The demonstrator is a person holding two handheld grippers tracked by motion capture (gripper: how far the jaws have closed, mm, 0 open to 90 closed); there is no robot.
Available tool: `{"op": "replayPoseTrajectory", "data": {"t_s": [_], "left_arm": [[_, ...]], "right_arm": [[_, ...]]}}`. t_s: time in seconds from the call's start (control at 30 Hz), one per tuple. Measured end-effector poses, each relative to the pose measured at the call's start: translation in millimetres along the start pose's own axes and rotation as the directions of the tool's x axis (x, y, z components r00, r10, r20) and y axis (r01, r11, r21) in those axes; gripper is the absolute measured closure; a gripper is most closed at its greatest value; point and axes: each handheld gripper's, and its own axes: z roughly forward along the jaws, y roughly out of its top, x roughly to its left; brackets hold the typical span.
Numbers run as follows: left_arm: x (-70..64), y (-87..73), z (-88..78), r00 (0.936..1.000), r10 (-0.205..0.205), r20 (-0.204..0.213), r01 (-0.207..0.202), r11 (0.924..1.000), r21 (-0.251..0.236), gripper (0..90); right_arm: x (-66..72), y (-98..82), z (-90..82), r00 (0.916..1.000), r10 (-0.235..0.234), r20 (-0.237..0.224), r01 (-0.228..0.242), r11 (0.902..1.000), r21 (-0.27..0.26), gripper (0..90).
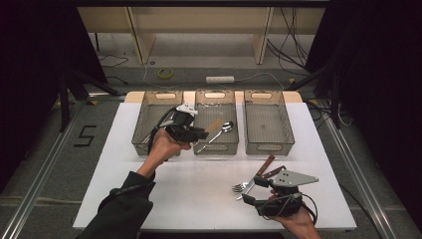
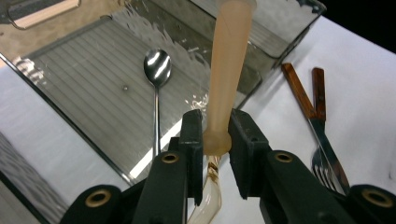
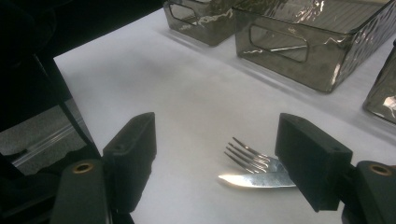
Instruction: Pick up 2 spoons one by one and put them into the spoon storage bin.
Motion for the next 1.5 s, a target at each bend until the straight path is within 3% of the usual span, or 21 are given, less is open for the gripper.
{"op": "replayPoseTrajectory", "data": {"t_s": [0.23,0.57,1.07,1.43,1.5], "left_arm": [[4.5,12.8,3.8,0.9987,-0.051,-0.006,0.050,0.9975,-0.050,75.5],[18.4,26.2,22.0,0.9915,-0.128,-0.024,0.126,0.9894,-0.074,75.4],[38.2,24.8,51.0,0.9752,-0.204,-0.085,0.200,0.9783,-0.054,75.4],[39.4,21.5,59.4,0.9714,-0.210,-0.111,0.208,0.9777,-0.033,75.1],[39.4,21.2,60.8,0.9674,-0.230,-0.106,0.227,0.9731,-0.038,75.0]], "right_arm": [[0.6,0.3,0.1,1.0000,0.003,-0.001,-0.003,1.0000,0.002,30.1],[-0.2,0.0,-0.5,1.0000,-0.001,-0.003,0.001,1.0000,-0.001,30.2],[-0.4,-0.3,-0.2,1.0000,-0.002,-0.003,0.002,1.0000,0.001,30.1],[1.0,0.0,-0.3,1.0000,0.000,-0.005,0.000,1.0000,0.002,30.1],[0.9,0.1,-0.5,1.0000,-0.002,-0.007,0.001,1.0000,-0.001,30.2]]}}
